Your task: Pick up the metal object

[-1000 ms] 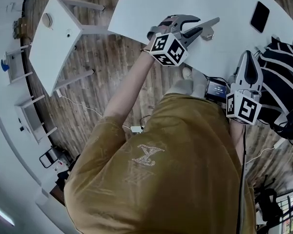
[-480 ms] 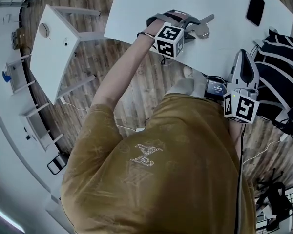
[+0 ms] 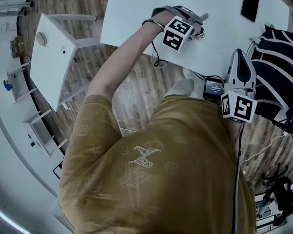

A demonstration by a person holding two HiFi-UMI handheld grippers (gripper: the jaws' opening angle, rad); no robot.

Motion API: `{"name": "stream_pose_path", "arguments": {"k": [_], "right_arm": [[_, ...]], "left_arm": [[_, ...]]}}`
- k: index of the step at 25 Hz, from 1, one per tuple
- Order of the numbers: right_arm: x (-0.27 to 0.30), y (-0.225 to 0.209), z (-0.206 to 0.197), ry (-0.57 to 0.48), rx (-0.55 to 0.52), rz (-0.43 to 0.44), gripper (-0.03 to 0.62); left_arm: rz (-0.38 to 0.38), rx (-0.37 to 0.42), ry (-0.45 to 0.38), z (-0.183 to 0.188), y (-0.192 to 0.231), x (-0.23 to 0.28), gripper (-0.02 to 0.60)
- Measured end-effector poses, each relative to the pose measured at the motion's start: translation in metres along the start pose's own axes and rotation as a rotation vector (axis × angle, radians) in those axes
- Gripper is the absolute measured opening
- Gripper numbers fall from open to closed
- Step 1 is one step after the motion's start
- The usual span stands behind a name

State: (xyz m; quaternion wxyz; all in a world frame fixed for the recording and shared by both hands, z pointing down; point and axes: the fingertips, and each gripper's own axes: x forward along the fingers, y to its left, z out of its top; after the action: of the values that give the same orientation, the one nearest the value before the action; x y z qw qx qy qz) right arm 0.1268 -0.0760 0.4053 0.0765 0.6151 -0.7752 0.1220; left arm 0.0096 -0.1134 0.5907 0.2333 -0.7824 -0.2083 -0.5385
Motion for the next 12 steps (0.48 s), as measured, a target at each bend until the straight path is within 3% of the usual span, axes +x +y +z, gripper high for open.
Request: {"name": "stream_pose_path", "arguments": {"k": [12], "right_arm": [[0.005,0.002,-0.01,0.026,0.005,0.008,0.011]], "left_arm": [[-0.154,0.117,0.076,-0.001,0.0,0.02,0.331]]}}
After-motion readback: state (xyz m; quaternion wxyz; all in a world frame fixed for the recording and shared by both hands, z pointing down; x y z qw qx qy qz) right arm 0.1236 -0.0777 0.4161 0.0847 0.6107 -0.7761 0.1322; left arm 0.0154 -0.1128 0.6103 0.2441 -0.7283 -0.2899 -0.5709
